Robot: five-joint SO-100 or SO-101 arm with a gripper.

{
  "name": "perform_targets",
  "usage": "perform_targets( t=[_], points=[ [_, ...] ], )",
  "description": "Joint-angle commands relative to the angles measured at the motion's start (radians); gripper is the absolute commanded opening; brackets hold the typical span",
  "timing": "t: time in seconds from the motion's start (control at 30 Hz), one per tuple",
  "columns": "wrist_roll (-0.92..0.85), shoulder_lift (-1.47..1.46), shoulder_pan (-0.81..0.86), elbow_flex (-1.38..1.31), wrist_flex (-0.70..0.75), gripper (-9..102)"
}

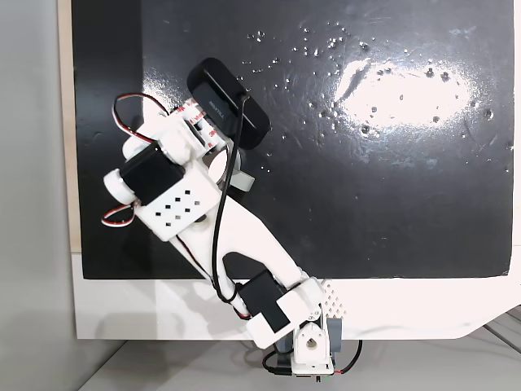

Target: Grasp a pengrip and put it in the cup.

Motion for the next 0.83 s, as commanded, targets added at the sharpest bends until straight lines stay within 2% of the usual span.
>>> perform_targets(
  t=[0.0, 0.23, 0.37, 0.47, 0.8],
  points=[
    [-0.011, 0.005, -0.011, 0.011, 0.011, 0],
    [-0.023, -0.006, -0.029, 0.04, 0.015, 1],
    [-0.021, -0.014, -0.041, 0.04, 0.021, 13],
    [-0.017, -0.014, -0.048, 0.037, 0.021, 19],
    [-0.017, -0.015, -0.046, 0.029, 0.023, 20]
  ],
)
